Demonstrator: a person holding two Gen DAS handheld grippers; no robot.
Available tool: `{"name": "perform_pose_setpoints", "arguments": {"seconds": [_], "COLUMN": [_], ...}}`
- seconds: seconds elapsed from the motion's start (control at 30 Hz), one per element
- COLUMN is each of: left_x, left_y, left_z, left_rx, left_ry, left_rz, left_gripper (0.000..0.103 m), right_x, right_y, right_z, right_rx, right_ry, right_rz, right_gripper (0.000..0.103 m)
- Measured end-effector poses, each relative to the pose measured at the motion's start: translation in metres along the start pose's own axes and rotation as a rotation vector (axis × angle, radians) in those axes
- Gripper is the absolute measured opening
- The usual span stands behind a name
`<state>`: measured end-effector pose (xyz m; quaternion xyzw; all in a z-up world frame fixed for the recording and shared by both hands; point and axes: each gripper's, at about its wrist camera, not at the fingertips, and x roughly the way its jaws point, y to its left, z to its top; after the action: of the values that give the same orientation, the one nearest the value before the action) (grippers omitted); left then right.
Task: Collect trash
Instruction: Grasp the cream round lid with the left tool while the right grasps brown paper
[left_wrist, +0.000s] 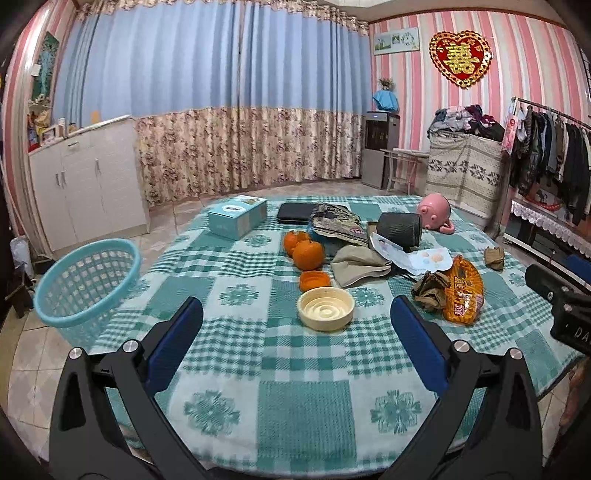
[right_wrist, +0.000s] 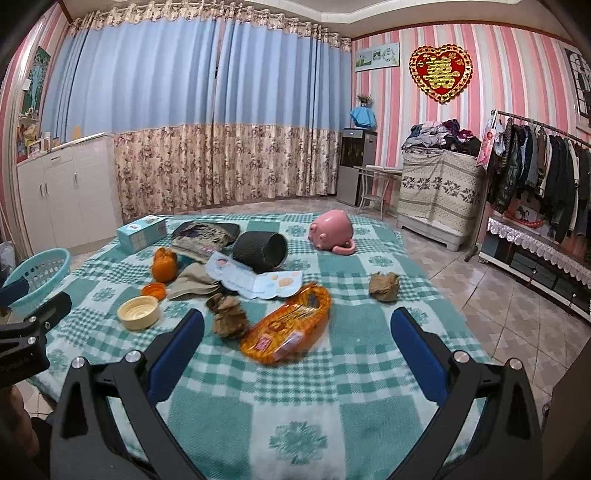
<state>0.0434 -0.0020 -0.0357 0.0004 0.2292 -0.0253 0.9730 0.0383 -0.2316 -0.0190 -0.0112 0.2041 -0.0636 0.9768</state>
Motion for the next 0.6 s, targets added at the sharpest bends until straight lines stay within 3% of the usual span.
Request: {"name": "perform_pose_setpoints", "arguments": {"seconds": [0.13,0.43,0.6], "left_x": [0.036,0.116,0.137], "left_y": [-0.007,-0.016,-0.013], "left_z": [0.003,0.002,-0.003], "left_rx": [-0.012,-0.042,-0.067], "left_ry": [0.069,0.208,0.251], "left_rz": [-0.062,-0.062,-0.098], "left_gripper": [0.098,0.098,0.093], "right_x": [0.017,0.04,0.052], "right_y": [-0.013,-0.035,-0.037], "right_z": [-0.001,-0.005,-0.011], "right_rx": [0.014,0.03,0.022], "right_ry": [0.024,0.073,0.099], "right_rz": [-0.022,-0.055,-0.054], "right_gripper": [0.099,0.099,0.099]}}
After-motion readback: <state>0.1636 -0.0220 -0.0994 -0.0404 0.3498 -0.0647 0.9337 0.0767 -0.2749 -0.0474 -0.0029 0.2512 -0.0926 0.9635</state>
